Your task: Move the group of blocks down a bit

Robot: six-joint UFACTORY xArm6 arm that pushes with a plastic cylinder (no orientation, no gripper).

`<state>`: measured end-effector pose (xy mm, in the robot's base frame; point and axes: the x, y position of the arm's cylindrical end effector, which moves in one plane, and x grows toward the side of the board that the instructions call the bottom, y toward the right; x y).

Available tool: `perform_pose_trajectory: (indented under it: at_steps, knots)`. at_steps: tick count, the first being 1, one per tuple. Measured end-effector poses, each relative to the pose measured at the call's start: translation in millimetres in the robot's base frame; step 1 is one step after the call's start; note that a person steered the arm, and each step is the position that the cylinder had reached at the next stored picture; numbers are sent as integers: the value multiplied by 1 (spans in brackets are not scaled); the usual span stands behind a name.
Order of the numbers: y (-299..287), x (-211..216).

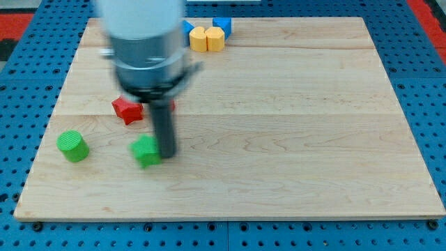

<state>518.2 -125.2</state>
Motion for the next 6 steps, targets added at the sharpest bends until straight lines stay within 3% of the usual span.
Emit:
perform_pose_trajectory:
  at_steps: [1,2,4,5,6]
  knots:
    - [-47,0]
    - [22,3]
    - [184,-190]
    - [202,-279]
    - [188,-319]
